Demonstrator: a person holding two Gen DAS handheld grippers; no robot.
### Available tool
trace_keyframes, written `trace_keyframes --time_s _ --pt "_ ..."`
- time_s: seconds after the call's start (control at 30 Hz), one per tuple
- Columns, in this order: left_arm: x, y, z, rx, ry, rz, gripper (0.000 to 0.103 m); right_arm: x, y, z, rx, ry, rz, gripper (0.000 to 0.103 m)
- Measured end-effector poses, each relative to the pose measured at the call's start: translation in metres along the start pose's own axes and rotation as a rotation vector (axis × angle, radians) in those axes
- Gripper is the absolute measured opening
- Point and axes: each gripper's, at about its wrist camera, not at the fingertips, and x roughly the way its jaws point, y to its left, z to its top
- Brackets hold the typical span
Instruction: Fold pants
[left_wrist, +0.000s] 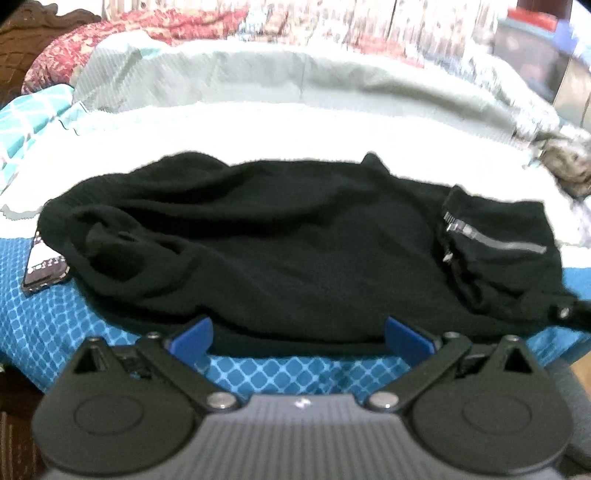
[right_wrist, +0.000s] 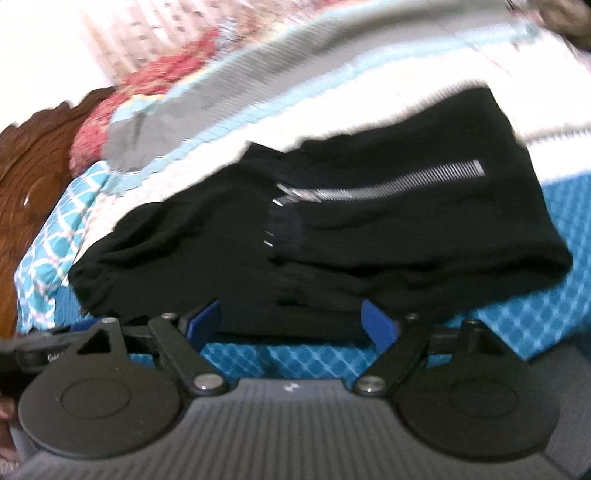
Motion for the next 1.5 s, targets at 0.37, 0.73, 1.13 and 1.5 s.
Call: trace_keyframes --time_s 0.37,0.73,1.13,1.5 --pt "-0.037 0.152 -0.002 -0.597 -0.143 -0.139 0.103 0.017 0.026 0.0 -0.121 0.049 0.054 0.083" --pt "0.043 0.207 0.016 -0.843 -0.068 -0.213 0.058 0.011 0.022 -0.003 -0.089 0.05 0.028 0.084" --pt "0.007 0.01 0.047 0.067 -0.234 -0.208 0.017 0.016 0.006 0.002 -0.001 0.039 -0.03 0.082" --pt "0.027 -0.084 -0.004 0.595 -0.123 -0.226 0.054 0.001 -0.011 0.012 0.02 -0.028 -0.072 0.081"
